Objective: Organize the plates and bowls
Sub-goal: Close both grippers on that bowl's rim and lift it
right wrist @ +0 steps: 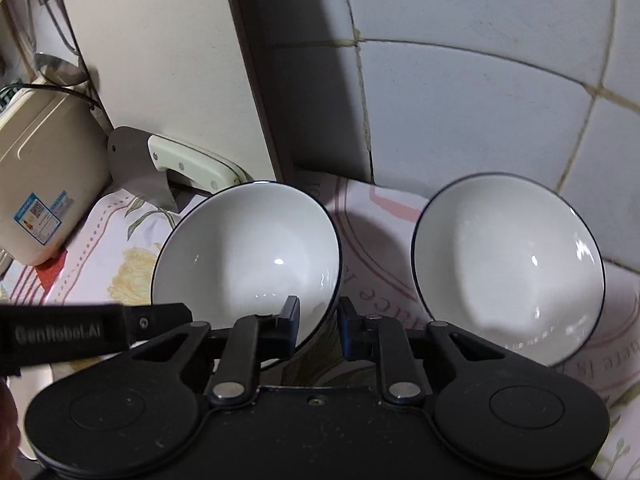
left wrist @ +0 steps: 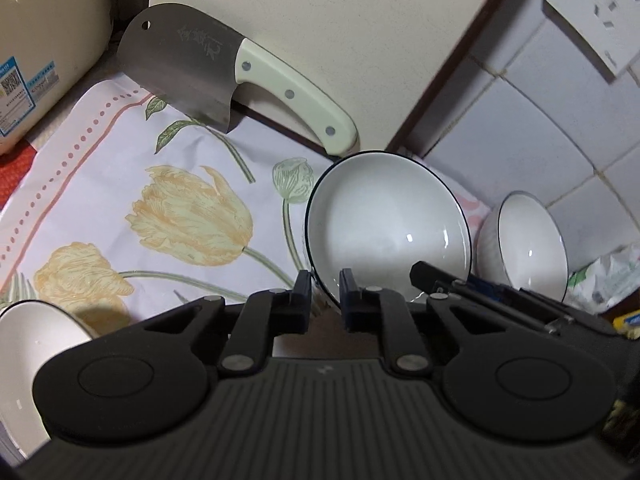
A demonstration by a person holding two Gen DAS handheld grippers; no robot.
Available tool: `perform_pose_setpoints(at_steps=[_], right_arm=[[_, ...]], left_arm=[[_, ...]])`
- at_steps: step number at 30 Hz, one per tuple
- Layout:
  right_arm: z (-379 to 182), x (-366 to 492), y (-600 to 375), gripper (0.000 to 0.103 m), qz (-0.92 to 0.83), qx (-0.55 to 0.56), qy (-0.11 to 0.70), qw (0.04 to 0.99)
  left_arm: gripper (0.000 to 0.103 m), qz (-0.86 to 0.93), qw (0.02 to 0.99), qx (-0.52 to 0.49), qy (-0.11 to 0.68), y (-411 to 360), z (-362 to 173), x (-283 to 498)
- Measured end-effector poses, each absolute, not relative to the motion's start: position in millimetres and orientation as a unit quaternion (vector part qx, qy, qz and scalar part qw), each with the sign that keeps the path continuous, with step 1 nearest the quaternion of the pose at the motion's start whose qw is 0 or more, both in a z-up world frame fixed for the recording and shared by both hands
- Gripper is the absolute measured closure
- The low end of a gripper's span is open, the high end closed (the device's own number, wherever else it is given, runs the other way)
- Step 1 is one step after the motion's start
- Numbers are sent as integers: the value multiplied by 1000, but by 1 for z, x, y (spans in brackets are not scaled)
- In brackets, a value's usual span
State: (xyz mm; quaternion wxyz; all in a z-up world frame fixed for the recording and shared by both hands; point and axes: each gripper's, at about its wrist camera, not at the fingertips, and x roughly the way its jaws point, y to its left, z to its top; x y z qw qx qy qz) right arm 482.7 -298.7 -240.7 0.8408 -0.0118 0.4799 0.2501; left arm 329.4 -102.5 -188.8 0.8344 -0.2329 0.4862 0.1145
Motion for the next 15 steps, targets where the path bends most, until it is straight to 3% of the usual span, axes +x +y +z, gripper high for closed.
perform_pose_setpoints(at_steps=[4, 15], right_arm=[[-235, 474, -315, 80, 252, 54, 501, 826], [-197, 429, -322, 80, 234, 65, 512, 824]], left_arm=[[91, 120, 831, -234, 490, -104, -182, 314], [91, 100, 846, -192, 487, -120, -131, 272]])
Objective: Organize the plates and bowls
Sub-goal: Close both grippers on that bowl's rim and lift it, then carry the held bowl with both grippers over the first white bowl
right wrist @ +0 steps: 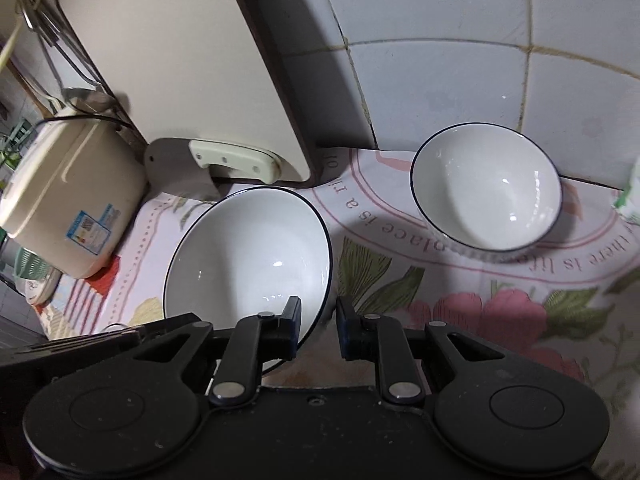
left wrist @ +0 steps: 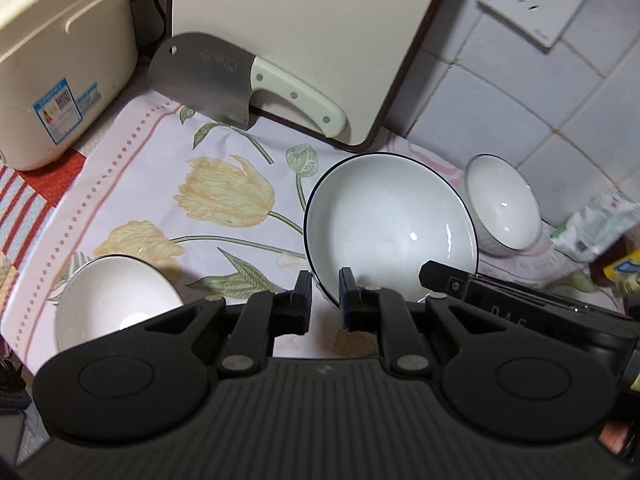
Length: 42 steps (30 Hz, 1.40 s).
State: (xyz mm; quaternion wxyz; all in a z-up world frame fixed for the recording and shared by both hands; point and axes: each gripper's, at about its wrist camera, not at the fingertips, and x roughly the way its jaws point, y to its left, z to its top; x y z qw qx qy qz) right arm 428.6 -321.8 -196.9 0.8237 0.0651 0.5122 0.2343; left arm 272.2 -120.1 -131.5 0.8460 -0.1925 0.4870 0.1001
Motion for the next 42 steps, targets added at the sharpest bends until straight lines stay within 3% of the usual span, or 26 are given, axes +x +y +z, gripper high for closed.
perform_pose_setpoints(at_steps=[22, 42], right_arm=[[-126, 330, -304, 80, 248, 61, 489, 834], [-133, 277, -238, 80, 237, 81, 500, 829]], left_arm=[[91, 77, 851, -168, 491, -95, -68, 178], [91, 77, 842, -129, 518, -35, -72, 136]])
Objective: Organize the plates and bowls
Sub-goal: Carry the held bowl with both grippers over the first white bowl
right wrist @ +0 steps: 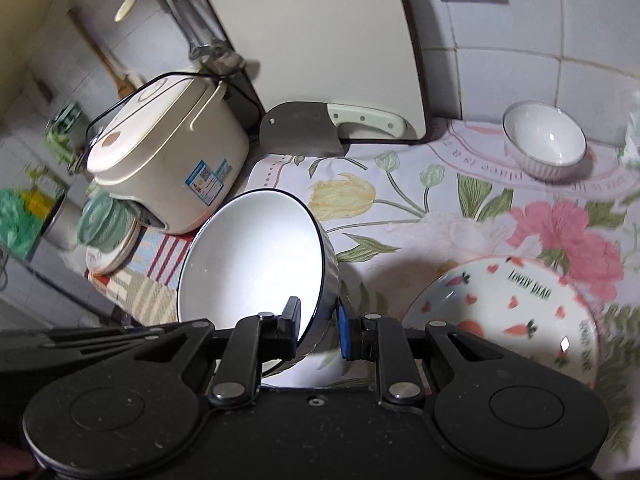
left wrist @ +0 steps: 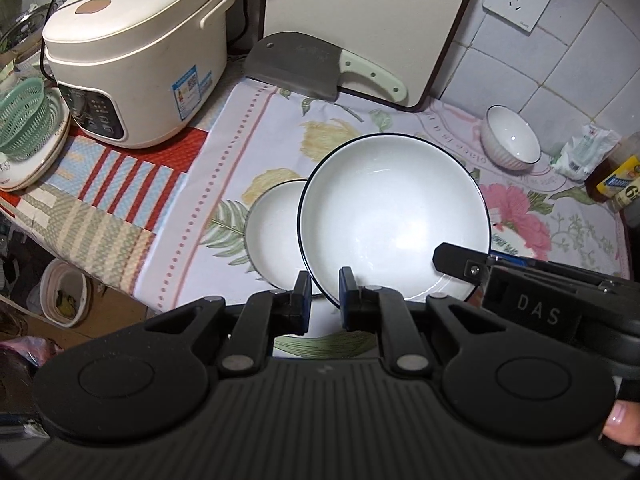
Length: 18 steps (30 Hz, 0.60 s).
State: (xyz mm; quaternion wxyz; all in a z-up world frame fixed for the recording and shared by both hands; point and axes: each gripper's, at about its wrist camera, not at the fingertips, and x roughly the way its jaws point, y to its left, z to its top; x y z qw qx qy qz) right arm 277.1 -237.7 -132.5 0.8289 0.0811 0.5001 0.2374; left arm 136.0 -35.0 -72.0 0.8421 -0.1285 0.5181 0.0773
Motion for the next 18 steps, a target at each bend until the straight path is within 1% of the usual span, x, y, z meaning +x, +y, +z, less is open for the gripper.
perform_pose_setpoints(at_steps=[9, 18], right_arm=[[-155, 276, -211, 80, 211, 91, 505, 832], [-183, 279, -189, 80, 167, 88, 512, 838]], left_arm=[[91, 59, 843, -103, 525, -12, -96, 145], [91, 17, 836, -103, 539, 12, -127, 160]])
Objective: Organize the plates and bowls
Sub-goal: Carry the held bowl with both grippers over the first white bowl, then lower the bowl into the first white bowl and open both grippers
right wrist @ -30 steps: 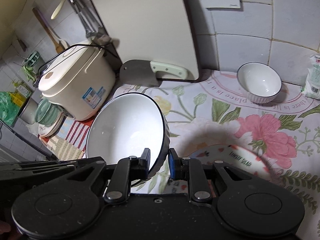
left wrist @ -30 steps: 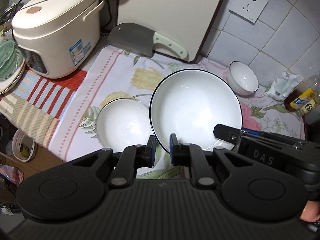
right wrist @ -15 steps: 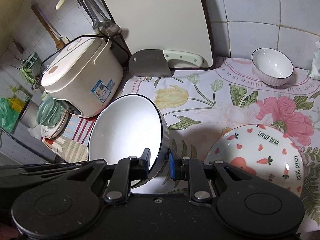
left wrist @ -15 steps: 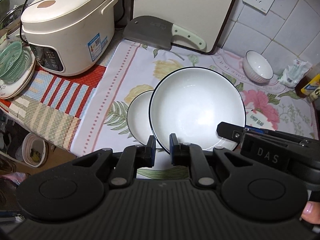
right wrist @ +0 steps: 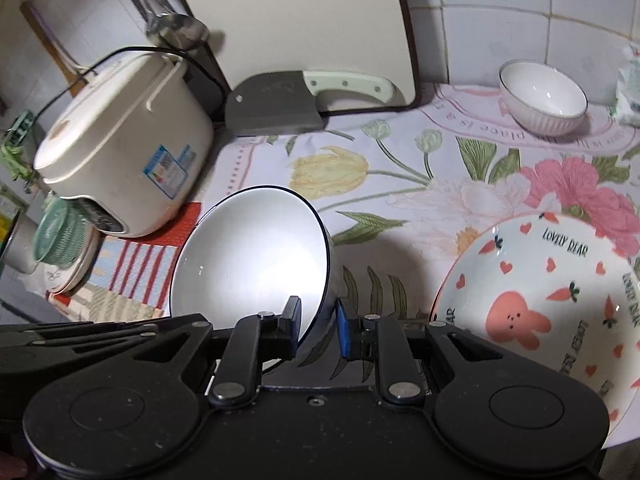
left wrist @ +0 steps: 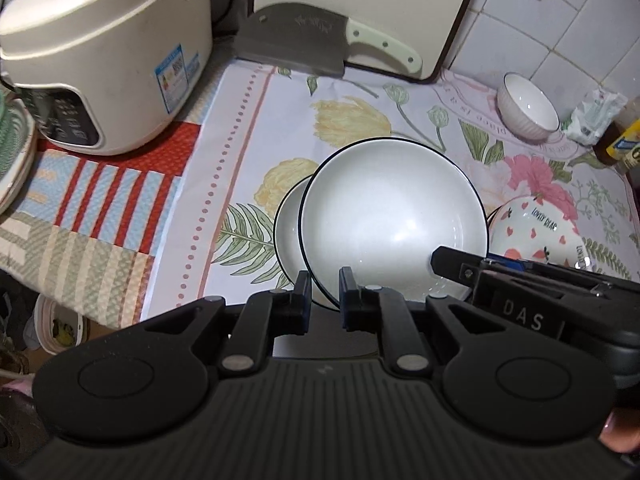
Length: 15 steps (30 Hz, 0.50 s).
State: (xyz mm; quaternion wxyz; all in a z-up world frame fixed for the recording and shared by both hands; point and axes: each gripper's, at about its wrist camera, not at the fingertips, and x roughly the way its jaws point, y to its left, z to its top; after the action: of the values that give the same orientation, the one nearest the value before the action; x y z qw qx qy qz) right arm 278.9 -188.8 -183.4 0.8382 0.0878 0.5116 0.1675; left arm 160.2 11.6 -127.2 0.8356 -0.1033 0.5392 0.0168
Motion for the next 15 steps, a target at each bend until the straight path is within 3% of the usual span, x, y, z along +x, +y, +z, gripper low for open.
perform_pose_setpoints(at_steps=[15], right_arm=[[-204, 289, -161, 80, 145, 44, 512, 846]], left_arm=[[89, -5, 817, -124, 563, 38, -154, 179]])
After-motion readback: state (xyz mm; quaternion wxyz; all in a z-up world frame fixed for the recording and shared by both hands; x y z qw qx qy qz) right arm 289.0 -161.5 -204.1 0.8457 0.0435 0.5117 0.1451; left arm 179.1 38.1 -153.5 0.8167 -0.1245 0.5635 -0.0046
